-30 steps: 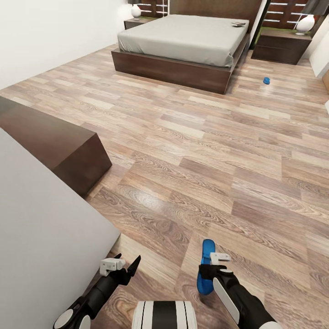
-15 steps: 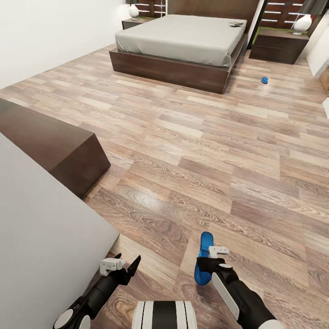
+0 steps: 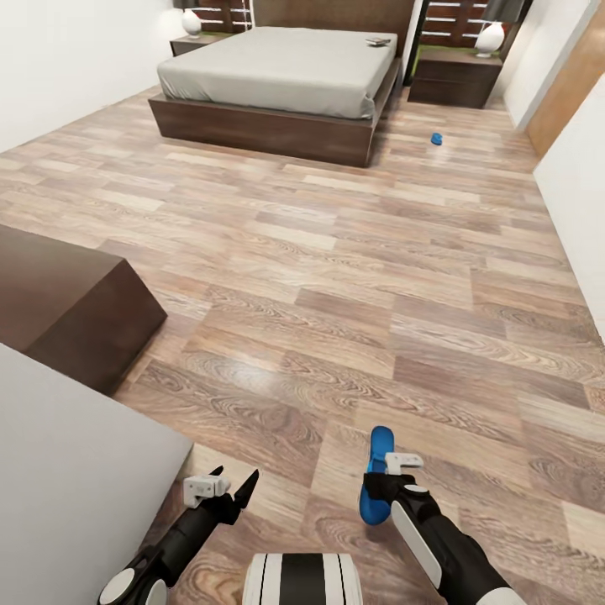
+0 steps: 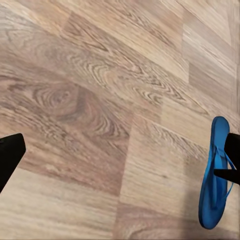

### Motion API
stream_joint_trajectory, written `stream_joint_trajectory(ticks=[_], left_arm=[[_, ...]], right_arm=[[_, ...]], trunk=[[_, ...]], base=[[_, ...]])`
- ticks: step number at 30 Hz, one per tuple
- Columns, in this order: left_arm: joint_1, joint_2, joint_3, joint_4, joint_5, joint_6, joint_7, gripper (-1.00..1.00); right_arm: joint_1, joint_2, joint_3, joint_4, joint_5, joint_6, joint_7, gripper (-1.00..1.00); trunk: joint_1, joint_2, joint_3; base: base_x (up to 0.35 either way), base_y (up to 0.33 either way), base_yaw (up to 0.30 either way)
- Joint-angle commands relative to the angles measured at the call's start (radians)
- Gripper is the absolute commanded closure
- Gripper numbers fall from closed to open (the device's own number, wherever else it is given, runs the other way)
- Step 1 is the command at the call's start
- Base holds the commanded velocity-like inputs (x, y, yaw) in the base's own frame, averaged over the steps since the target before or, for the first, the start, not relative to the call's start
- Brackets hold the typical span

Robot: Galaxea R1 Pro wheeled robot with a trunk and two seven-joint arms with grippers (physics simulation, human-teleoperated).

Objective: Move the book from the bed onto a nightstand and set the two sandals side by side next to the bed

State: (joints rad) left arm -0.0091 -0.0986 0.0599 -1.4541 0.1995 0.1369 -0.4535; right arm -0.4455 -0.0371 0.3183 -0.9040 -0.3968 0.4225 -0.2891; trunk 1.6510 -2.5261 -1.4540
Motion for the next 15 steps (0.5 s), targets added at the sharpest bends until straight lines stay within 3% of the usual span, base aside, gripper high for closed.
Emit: stream_joint_trajectory(ticks=[1,6,9,12,15], left_arm=[[0.000,-0.001,0.003,-0.001,0.011,0.010,-0.007,-1.00],[0.000,0.000,0.003,0.000,0.011,0.011,-0.007,-1.00],[0.000,0.000,0.003,0.000,0.011,0.012,-0.007,-1.00],[0.000,0.000,0.003,-0.001,0.010,0.012,-0.007,-1.00],[0.000,0.000,0.003,-0.001,0.011,0.012,-0.008,-1.00]], right_arm=[[-0.001,-0.002,0.005,-0.002,-0.010,0.002,-0.010,1.00],[-0.001,-0.007,0.005,-0.002,-0.010,0.002,-0.009,1.00],[0.000,-0.063,0.008,-0.001,-0.015,0.001,-0.008,1.00],[0.001,-0.150,0.010,-0.001,-0.020,-0.002,-0.007,1.00],[0.002,-0.201,0.011,0.003,-0.024,-0.003,-0.005,1.00]], trunk=[[0.000,0.000,-0.001],[0.000,0.000,-0.001],[0.000,0.000,-0.001],[0.000,0.000,-0.001],[0.000,0.000,-0.001]], base=[[0.000,0.000,-0.300],[0.000,0.000,-0.300],[0.000,0.000,-0.300],[0.000,0.000,-0.298],[0.000,0.000,-0.288]])
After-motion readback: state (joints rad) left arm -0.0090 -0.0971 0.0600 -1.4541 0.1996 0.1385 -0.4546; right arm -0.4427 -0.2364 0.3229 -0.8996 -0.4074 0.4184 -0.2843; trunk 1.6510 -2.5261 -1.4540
